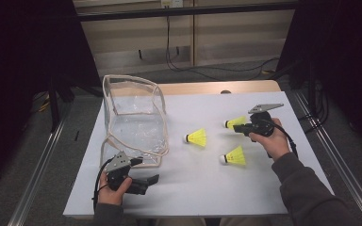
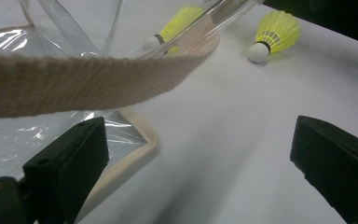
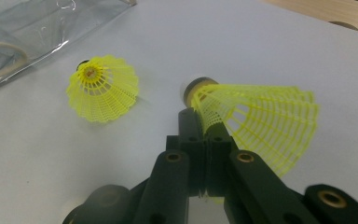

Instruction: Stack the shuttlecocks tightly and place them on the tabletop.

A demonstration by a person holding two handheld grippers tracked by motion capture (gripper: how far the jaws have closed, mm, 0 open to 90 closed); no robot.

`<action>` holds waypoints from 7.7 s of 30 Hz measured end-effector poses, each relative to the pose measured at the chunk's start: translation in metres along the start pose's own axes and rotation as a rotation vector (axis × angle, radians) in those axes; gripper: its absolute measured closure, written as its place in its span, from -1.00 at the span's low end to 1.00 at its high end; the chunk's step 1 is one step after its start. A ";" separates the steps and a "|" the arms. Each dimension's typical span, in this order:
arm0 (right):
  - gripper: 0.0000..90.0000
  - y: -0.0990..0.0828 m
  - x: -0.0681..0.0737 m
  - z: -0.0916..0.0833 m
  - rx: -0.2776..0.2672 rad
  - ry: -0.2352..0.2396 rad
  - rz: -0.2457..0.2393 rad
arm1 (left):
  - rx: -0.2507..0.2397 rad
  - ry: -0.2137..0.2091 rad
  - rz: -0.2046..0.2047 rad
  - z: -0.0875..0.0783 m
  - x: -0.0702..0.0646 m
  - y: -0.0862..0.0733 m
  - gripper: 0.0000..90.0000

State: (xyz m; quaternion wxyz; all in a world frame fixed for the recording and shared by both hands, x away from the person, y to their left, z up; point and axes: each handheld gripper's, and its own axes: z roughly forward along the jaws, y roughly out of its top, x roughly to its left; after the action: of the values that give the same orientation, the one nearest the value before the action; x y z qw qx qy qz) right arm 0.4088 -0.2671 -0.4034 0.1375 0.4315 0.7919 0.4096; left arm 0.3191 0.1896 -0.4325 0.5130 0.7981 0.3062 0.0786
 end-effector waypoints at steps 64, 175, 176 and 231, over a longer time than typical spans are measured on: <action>0.98 0.019 0.038 0.017 0.026 0.088 -0.071 | 0.001 -0.004 0.002 0.000 0.000 0.000 -0.91; 0.97 0.032 0.064 0.053 0.099 0.168 -0.119 | -0.003 -0.003 0.000 -0.001 0.001 0.001 -0.91; 0.97 0.033 0.064 0.053 0.099 0.168 -0.117 | -0.003 -0.003 0.000 -0.001 0.001 0.001 -0.90; 0.96 0.031 0.073 0.067 0.124 0.155 -0.125 | -0.004 -0.002 -0.001 -0.002 0.001 0.001 -0.91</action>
State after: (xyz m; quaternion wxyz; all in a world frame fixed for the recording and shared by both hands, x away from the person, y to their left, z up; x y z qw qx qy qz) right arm 0.4216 -0.1641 -0.4114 0.0743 0.3558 0.8493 0.3828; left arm 0.3192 0.1913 -0.4312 0.5150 0.7970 0.3058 0.0780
